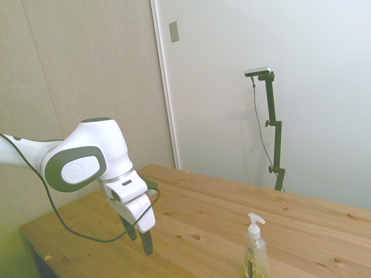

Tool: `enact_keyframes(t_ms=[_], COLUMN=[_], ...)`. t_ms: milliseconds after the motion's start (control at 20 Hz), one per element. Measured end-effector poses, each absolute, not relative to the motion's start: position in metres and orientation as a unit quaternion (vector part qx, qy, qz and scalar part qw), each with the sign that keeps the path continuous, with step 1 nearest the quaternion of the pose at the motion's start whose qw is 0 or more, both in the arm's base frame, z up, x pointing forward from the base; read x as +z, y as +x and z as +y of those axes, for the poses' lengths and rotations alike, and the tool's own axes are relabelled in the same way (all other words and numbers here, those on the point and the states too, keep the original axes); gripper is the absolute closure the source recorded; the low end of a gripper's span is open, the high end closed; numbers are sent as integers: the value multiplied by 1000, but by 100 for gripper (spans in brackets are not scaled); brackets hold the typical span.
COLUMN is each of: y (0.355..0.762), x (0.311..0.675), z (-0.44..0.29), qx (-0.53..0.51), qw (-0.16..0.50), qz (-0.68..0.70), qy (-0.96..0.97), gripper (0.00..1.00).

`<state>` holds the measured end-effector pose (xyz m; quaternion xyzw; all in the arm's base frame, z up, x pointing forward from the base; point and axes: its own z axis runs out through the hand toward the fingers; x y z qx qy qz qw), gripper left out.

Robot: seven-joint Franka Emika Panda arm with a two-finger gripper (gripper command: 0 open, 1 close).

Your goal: Knock down the sanitizer

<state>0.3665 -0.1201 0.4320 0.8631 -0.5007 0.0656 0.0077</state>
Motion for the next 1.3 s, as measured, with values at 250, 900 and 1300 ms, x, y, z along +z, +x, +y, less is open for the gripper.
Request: enact_keyframes(t_ms=[250,900,1300], y=[363,386,400], x=[435,428,418], z=[-181,-285,-317], qx=[64,49,40], qw=[4,15,13], qz=[-532,-574,-583], qy=[845,818,811], gripper=[0,100,100])
